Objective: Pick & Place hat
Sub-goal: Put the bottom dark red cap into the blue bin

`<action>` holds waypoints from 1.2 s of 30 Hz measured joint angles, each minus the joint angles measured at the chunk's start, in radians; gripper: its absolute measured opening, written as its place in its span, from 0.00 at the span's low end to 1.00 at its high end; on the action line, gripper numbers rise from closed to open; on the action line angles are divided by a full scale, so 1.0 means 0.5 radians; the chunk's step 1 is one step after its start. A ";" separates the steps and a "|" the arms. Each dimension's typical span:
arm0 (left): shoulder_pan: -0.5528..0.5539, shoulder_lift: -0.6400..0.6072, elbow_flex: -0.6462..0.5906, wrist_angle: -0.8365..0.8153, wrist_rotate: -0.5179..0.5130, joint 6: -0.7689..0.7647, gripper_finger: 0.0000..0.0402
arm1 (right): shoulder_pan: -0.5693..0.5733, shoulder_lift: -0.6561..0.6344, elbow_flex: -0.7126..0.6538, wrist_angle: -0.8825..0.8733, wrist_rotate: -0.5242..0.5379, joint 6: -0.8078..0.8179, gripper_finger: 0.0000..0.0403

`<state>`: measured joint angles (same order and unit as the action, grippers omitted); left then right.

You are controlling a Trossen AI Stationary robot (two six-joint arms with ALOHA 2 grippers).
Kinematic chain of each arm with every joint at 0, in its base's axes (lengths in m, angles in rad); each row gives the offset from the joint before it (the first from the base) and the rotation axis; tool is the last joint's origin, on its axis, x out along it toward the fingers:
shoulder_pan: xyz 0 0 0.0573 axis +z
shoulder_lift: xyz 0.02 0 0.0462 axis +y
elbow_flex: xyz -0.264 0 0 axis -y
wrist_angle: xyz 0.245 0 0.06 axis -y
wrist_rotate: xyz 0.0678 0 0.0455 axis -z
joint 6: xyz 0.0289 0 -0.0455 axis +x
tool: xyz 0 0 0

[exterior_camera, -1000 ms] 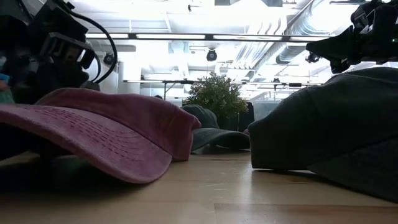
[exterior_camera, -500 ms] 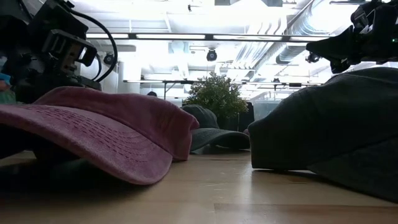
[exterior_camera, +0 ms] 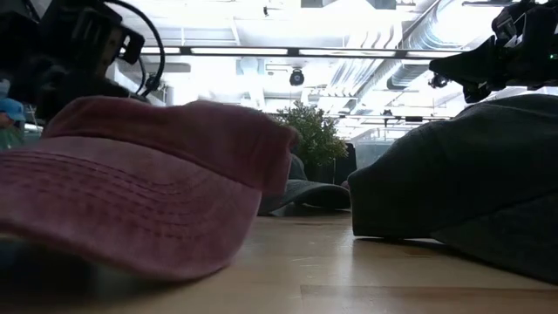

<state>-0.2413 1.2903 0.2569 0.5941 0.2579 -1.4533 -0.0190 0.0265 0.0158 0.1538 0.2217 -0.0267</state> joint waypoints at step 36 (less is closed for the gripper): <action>0.200 -1.090 0.225 -0.443 -0.177 0.111 0.00 | 0.000 0.001 0.000 0.000 0.000 0.000 0.00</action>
<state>-0.1413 0.7452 0.3696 0.3725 0.1692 -1.3979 -0.0189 0.0269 0.0158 0.1539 0.2218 -0.0266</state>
